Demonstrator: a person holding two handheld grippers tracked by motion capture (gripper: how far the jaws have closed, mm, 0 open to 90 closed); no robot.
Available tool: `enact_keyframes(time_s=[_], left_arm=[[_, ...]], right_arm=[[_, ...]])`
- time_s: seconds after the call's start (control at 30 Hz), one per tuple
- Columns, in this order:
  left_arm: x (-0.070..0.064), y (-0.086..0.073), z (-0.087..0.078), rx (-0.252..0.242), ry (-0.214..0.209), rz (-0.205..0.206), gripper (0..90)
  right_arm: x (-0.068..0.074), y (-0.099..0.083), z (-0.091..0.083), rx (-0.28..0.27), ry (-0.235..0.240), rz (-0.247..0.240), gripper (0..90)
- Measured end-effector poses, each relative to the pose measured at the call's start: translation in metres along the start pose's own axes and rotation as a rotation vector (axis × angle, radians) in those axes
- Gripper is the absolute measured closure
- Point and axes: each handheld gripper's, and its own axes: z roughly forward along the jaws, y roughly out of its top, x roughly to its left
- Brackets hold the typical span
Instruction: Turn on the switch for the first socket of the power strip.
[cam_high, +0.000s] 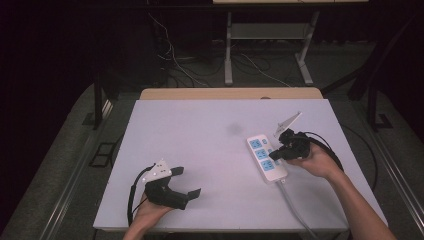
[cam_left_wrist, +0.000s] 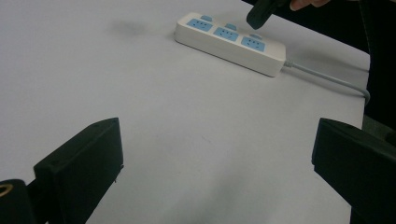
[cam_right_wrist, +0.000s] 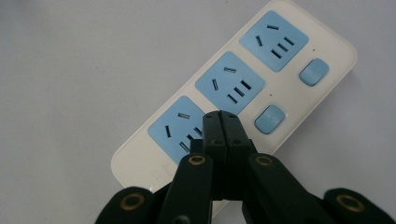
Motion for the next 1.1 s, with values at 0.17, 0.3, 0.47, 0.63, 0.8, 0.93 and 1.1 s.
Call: enact_keyframes(time_s=[0.17, 0.3, 0.47, 0.63, 0.8, 0.93, 1.1], left_arm=[[0.001, 0.0, -0.001, -0.002, -0.002, 0.001, 0.7], [0.001, 0.0, -0.001, -0.003, 0.0, -0.002, 0.7], [0.001, 0.0, -0.001, -0.009, 0.002, -0.007, 0.8], [0.002, 0.0, -0.003, -0.015, 0.005, -0.01, 0.9], [0.002, 0.0, -0.004, -0.023, 0.008, -0.014, 1.0], [0.003, 0.0, -0.005, -0.027, 0.007, -0.016, 1.1], [0.003, 0.0, -0.004, -0.024, 0.004, -0.017, 1.1]], right_arm=[[0.002, -0.002, -0.011, -0.029, -0.014, 0.019, 90.0], [0.002, -0.006, -0.021, -0.051, -0.024, 0.034, 90.0], [0.001, -0.012, -0.033, -0.09, -0.032, 0.064, 90.0], [0.001, -0.018, -0.046, -0.131, -0.042, 0.095, 89.6], [0.002, -0.026, -0.057, -0.167, -0.046, 0.131, 89.4], [0.005, -0.034, -0.063, -0.202, -0.05, 0.167, 79.5], [0.01, -0.045, -0.066, -0.246, -0.043, 0.223, 59.2]])
